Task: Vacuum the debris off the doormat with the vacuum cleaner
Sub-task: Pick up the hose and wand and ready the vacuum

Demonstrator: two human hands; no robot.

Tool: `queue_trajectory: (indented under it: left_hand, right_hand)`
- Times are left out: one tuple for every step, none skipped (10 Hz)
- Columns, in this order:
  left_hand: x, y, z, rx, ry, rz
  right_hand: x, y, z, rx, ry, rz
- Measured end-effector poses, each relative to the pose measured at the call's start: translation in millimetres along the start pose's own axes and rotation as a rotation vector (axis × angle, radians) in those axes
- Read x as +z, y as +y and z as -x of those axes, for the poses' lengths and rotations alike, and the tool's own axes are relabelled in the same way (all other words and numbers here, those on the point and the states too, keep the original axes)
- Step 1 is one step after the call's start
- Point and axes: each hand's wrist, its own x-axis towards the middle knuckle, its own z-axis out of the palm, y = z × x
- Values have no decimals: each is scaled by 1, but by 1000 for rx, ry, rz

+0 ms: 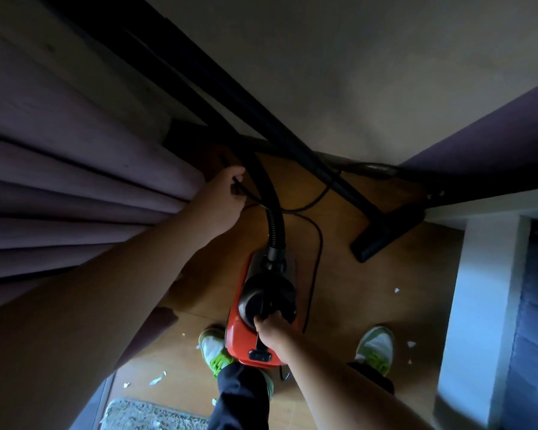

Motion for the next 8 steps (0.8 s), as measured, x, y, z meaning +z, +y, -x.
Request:
queue_trajectory:
  left_hand:
    - [-3, -5, -1, -32, -1, 75]
    - [1, 3, 5, -50, 1, 244]
    - [10, 16, 13, -92, 11, 383]
    - [21, 22, 21, -184, 18, 600]
    - [31, 18, 31, -260, -41, 748]
    - [40, 4, 40, -254, -104, 716]
    - [48, -6, 54, -325, -140, 659]
    - [53, -22, 66, -373, -205, 625]
  right_hand:
    - [0, 12, -1, 111, 24, -273]
    - [-24, 21, 17, 24, 75, -243]
    - [-65, 49, 19, -53, 247, -341]
    - [-130, 63, 54, -77, 488, -466]
    - [-202, 55, 99, -165, 889, -456]
    - [-252, 35, 108, -310, 954, -431]
    - [-286, -3, 104, -394, 824, -225]
    - [-307, -37, 98, -448, 636, 37]
